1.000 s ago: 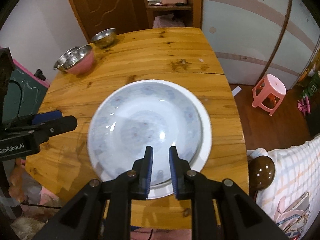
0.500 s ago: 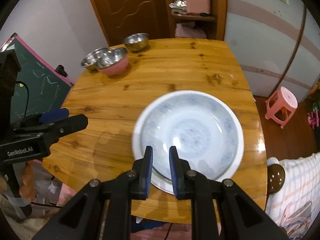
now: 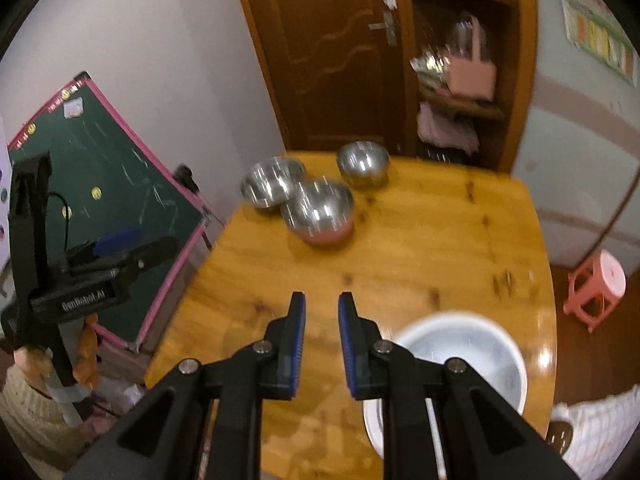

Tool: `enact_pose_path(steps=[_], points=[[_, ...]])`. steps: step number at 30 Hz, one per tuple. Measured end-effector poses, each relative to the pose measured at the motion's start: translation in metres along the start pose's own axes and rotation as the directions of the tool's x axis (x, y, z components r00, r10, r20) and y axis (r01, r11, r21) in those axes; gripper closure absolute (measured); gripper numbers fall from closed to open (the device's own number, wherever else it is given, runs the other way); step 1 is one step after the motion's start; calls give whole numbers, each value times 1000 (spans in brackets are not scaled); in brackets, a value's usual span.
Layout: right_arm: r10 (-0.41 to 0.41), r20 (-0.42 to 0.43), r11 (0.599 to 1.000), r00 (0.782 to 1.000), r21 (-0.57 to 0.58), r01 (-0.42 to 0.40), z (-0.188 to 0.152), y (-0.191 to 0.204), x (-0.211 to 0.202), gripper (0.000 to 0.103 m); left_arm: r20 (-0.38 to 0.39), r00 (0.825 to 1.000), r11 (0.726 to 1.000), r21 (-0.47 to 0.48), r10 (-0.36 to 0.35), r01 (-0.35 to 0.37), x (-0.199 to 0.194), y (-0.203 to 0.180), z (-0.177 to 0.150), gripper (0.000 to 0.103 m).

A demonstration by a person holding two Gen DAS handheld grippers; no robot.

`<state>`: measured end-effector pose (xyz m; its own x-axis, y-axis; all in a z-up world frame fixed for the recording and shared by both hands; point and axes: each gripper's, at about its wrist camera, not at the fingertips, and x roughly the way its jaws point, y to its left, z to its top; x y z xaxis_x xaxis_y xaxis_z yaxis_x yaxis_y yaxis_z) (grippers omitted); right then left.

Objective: Organize plates and bowls

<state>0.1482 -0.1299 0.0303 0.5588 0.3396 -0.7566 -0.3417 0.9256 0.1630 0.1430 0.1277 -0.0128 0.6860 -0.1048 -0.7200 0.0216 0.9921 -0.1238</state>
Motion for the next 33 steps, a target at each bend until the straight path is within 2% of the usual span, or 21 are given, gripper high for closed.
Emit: enact_pose_path(steps=[2,3,5,12,17,25,29,33], points=[[8,25,1000,1000,-15,-7,22,8,-2,82,27,999,999,6,31,-31,-6,8,14,14],[14,38,1000,999,-19,-13,31,11,-3,73,38,998,999,12,44,-45,-7,10,20,14],[17,72,999,997,-28,-15,52,17,-4,65,65,995,997,30,71,-73,-10,13,32,14],[51,126,998,991,-54,-45,111,36,10,64,94,987,991,26,130,-133,3,29,68,12],[42,123,998,992,-60,-34,141,42,44,64,75,982,984,3,175,-176,39,46,92,12],[26,55,999,998,-40,-23,171,37,120,64,40,971,971,-51,235,-233,118,82,119,12],[17,-14,999,1000,-33,-18,178,31,170,64,-6,978,968,-140,208,-207,168,107,127,12],[15,-111,1000,994,-13,-17,178,21,227,64,-53,975,953,-208,215,-221,217,127,122,12]])
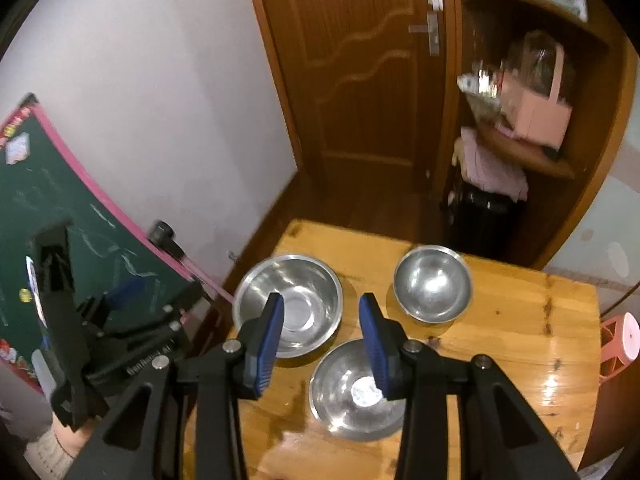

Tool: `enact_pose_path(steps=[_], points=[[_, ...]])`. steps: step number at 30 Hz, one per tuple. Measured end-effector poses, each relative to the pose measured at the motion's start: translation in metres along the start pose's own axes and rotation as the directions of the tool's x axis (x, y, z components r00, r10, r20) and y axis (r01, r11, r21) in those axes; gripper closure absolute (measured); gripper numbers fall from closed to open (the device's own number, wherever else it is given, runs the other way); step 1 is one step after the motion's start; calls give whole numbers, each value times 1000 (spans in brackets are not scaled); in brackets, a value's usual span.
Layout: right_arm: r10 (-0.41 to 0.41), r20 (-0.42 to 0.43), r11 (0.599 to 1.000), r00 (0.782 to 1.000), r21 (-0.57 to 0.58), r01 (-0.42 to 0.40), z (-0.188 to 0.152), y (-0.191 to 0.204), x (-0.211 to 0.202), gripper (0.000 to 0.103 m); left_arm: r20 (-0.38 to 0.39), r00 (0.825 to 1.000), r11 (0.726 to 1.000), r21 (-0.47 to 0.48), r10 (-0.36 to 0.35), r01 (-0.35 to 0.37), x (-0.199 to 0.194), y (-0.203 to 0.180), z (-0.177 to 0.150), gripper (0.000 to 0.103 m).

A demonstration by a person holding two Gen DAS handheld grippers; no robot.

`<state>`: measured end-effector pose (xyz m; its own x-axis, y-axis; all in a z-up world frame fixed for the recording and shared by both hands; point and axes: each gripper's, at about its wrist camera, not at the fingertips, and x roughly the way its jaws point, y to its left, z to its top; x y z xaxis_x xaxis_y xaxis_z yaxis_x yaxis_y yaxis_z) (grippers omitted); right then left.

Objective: Organize plates and bowls

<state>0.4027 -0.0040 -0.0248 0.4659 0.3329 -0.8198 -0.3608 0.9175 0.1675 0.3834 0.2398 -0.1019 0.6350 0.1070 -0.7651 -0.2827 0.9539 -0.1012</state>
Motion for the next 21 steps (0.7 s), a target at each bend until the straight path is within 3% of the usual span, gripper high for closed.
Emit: enact_pose_path(steps=[4,12,16,20,21], points=[[28,-107,999,994,36,-24,-1,-10,58,64,-71,997,999,-48,-20,16,45,5,-9,12],[50,-228,996,972,81,-32,-5,-20,133,64,-130,990,993,-107,-62,48,92,7,-24,15],[62,-272,994,960,104,-34,-11,-22,157,72,-173,981,990,-125,-92,71,111,8,-32,32],[55,-291,994,955,106,-25,-14,-23,167,84,-197,974,984,-159,-116,85,124,13,-36,41],[45,-291,995,956,98,-17,-14,-23,168,87,-199,973,983,-164,-120,88,126,14,-36,49]])
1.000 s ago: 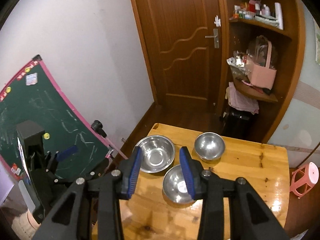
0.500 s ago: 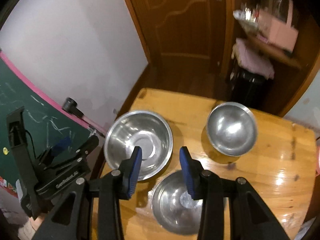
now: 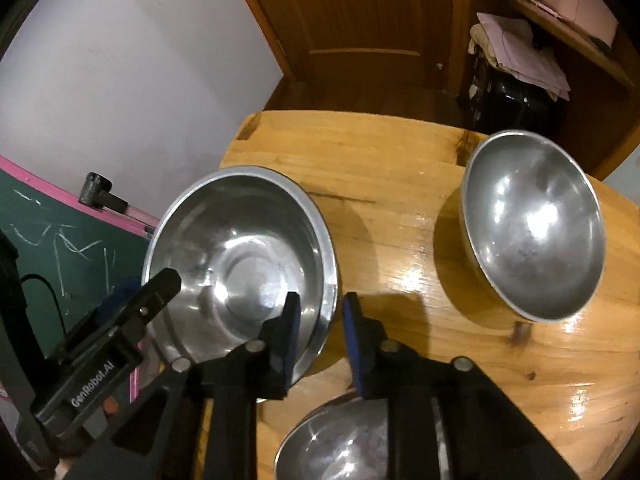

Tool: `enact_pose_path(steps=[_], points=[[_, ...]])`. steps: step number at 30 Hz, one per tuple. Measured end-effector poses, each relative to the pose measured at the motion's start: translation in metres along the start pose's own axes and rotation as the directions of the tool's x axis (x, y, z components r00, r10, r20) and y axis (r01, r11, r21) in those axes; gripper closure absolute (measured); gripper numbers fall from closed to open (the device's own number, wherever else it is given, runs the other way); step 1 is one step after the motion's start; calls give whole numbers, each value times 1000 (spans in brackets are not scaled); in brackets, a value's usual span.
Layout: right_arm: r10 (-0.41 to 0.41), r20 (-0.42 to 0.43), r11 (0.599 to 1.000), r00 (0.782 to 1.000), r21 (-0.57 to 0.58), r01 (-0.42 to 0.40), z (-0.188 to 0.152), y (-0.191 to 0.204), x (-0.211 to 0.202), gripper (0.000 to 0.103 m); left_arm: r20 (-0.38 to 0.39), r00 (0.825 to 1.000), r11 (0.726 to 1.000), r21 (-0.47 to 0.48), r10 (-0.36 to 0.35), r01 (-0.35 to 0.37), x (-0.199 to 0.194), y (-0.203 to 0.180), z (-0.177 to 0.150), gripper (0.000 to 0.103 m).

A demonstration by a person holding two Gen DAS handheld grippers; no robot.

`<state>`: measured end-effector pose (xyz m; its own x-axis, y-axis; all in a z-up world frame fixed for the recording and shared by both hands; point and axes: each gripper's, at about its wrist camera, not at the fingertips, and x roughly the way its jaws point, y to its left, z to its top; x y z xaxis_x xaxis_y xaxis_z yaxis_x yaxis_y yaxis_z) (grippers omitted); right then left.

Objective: Organize plates and bowls

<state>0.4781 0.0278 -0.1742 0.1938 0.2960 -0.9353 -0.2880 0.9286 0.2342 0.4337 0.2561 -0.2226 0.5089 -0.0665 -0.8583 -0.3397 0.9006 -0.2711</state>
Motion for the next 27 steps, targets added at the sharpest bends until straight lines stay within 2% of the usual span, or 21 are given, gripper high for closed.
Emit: enact_pose_path(steps=[1,2,4,6,11,16,21,27], points=[[5,0,1000,1000,-1,-5,0,0,1,88,-4,1000,1000,-2,-5,5,2,0,0,57],[11,2,1000,1000,-1,-11,1,-1,3,90,-14,1000,1000,-4,-15,15,5,0,0,62],[6,8,1000,1000,-9,-6,-1,0,3,91,-33,999,1000,-6,-21,21,12,0,0,85],[-6,15,1000,1000,-18,6,0,1,2,91,-45,999,1000,-6,-11,11,16,-1,-1,92],[11,40,1000,999,-23,-10,-1,3,-7,91,-44,999,1000,-11,-19,19,14,2,-4,94],[35,65,999,997,-31,-33,-7,7,-24,92,-18,1000,1000,4,-22,22,-11,0,-5,94],[77,103,997,992,-20,-76,-21,9,-59,92,19,999,999,41,-33,32,-59,-11,-10,94],[103,156,995,982,-16,-102,-59,9,-114,92,63,997,992,119,-48,41,-127,-29,-31,94]])
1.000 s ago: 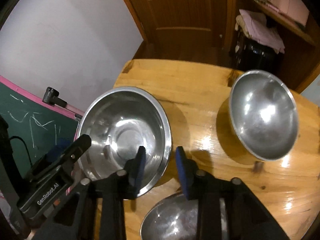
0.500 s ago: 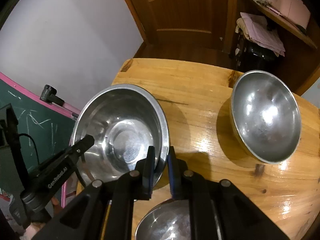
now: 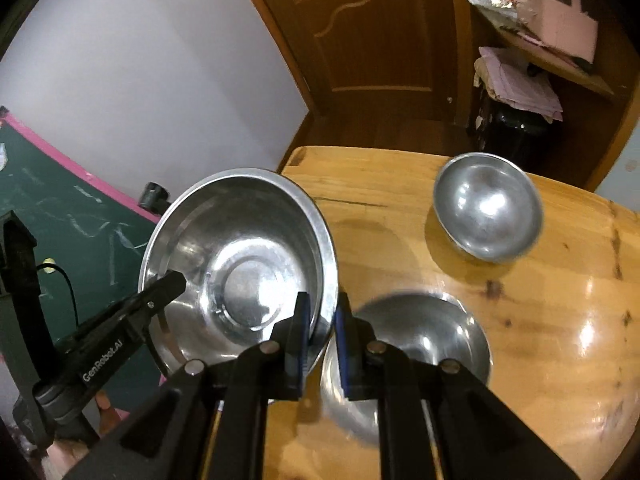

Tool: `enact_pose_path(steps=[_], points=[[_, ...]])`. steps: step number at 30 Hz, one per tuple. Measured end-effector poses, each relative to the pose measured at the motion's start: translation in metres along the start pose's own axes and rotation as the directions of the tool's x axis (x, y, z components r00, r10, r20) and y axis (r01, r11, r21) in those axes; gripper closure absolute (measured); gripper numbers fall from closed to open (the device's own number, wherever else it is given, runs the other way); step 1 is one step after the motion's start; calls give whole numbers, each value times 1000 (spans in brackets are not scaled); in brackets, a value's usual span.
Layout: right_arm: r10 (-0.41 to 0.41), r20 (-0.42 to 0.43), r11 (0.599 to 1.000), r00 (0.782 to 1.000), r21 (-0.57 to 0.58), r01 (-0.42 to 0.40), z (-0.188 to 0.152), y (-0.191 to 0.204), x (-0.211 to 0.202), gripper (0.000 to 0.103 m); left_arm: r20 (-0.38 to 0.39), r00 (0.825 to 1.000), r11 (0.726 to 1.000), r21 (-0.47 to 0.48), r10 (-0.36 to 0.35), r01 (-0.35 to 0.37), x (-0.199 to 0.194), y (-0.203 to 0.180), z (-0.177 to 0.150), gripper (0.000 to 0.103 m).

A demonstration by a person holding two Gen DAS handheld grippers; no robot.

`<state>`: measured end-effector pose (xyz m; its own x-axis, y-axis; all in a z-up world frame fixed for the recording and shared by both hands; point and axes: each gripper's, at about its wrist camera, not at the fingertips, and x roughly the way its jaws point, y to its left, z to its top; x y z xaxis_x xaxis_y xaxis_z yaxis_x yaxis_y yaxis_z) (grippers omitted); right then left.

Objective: Organize plates and bowls

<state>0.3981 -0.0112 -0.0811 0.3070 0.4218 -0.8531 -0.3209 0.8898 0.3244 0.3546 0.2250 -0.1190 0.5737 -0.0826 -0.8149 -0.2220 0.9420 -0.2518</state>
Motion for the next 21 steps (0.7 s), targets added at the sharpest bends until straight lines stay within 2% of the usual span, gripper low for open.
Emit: enact_pose_path(steps=[4,10,17,21], points=[[18,28,1000,999,12,-18,-32,-1,-39,92,12,999,999,31,-40,40,-43,-8,-23,93],[27,73,999,997,15,-28,-88,1,-83,92,27,997,993,94,-74,72,-98,-21,-74,93],[24,138,999,990,28,-28,-148,3,-117,91,47,995,983,169,-86,77,-142,-32,-129,92],[-9,166,1000,986,26,5,-185,4,-124,91,26,995,978,186,-99,92,-149,-33,-159,92]])
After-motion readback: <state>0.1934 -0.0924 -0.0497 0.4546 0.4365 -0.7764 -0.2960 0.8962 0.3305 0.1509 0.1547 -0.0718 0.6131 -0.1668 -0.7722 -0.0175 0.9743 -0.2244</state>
